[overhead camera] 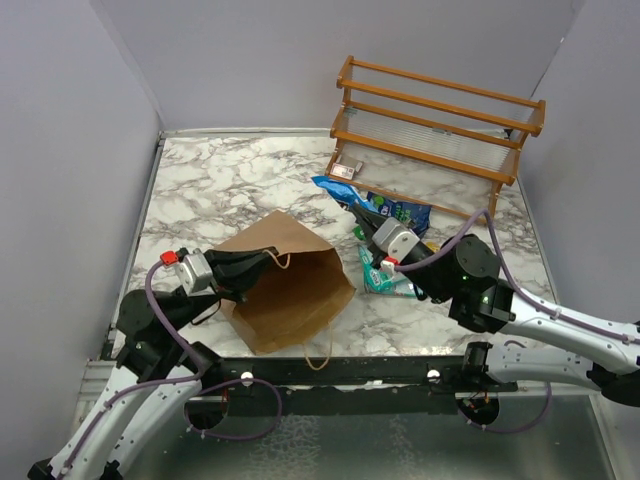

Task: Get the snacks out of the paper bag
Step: Adjust the paper bag at the center of the board.

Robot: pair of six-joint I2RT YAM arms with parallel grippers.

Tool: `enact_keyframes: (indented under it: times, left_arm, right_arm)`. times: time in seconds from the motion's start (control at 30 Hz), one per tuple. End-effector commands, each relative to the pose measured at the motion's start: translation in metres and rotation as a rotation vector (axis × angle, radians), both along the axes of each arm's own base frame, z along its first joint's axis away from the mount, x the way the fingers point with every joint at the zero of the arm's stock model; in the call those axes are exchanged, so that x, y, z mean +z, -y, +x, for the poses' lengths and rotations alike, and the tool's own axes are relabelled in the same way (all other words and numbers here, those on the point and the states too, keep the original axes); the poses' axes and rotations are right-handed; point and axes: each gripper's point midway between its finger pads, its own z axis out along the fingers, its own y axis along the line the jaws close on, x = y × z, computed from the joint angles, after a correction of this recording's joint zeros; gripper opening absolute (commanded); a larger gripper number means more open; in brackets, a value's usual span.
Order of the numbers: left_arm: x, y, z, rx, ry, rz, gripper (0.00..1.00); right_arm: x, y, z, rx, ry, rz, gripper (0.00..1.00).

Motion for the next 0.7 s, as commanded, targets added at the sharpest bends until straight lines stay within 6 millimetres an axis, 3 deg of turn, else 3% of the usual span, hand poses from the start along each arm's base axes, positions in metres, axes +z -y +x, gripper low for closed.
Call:
enact_keyframes:
  times: [0.0, 0.13, 0.33, 0.4, 0.53, 0.67]
  left_arm:
    - [0.029, 0.009, -0.028, -0.147, 0.045, -0.026, 0.00]
    - [0.043, 0.013, -0.037, -0.205, 0.097, -0.082, 0.00]
    - [0.041, 0.032, -0.063, -0.430, 0.092, -0.041, 0.00]
    - [0.036, 0.039, -0.063, -0.477, 0.059, -0.035, 0.00]
    - [0.045, 0.039, -0.033, -0.353, 0.079, -0.096, 0.00]
    - [0.070, 0.012, 0.021, -0.047, 0.087, -0.282, 0.00]
  right_arm:
    - [0.009, 0.012, 0.005, -0.061, -0.001, 0.073, 0.01]
    - [0.016, 0.022, 0.013, -0.130, -0.011, 0.097, 0.01]
    - [0.020, 0.031, 0.012, -0.143, 0.004, 0.115, 0.01]
    - [0.018, 0.030, 0.011, -0.137, 0.006, 0.107, 0.01]
    - [0.018, 0.030, 0.012, -0.140, 0.006, 0.101, 0.01]
    - [0.031, 0.043, 0.013, -0.177, 0.008, 0.147, 0.01]
